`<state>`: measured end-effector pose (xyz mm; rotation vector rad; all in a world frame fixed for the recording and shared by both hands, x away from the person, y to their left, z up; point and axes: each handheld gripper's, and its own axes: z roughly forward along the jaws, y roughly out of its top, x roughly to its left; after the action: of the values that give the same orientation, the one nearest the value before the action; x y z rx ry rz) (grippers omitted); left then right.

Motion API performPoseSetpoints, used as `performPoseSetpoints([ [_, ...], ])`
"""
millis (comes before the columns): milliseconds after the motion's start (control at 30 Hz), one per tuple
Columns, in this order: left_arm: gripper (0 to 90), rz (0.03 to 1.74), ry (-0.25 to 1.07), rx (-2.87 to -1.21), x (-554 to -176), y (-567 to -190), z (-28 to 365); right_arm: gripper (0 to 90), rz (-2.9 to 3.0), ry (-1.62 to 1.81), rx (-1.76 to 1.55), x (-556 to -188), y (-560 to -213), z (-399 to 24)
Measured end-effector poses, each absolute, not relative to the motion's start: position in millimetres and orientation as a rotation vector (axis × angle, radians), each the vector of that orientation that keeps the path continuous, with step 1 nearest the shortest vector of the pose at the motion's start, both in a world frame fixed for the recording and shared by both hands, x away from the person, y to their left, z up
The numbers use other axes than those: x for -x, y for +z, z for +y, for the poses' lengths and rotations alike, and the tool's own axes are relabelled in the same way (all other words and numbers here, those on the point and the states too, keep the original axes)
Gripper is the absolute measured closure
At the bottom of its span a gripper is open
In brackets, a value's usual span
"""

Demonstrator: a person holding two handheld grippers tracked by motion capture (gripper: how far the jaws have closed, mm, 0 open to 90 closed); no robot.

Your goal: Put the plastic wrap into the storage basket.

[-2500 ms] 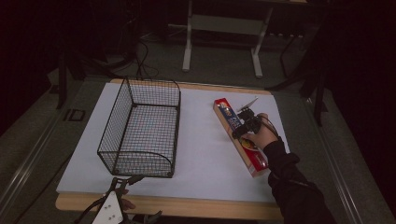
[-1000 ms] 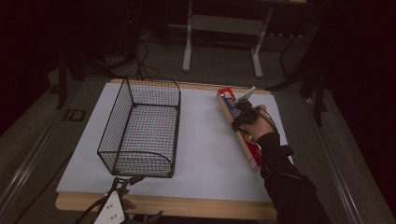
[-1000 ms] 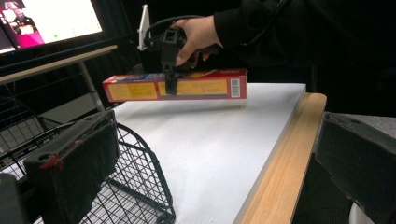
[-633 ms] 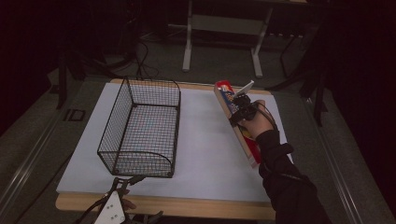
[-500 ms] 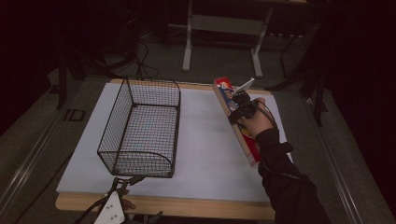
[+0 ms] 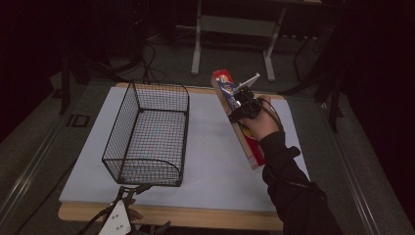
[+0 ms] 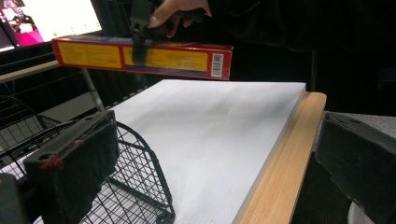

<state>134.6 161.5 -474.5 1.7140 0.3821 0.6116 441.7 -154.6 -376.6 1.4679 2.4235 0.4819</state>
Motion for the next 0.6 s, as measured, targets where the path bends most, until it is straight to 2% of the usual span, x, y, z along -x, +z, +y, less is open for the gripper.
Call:
performPoseSetpoints([
  [600,0.1,0.382,0.616,-1.711,-134,-475,164,39.5,2.415,0.639,-1.302,-428,-340,-82],
])
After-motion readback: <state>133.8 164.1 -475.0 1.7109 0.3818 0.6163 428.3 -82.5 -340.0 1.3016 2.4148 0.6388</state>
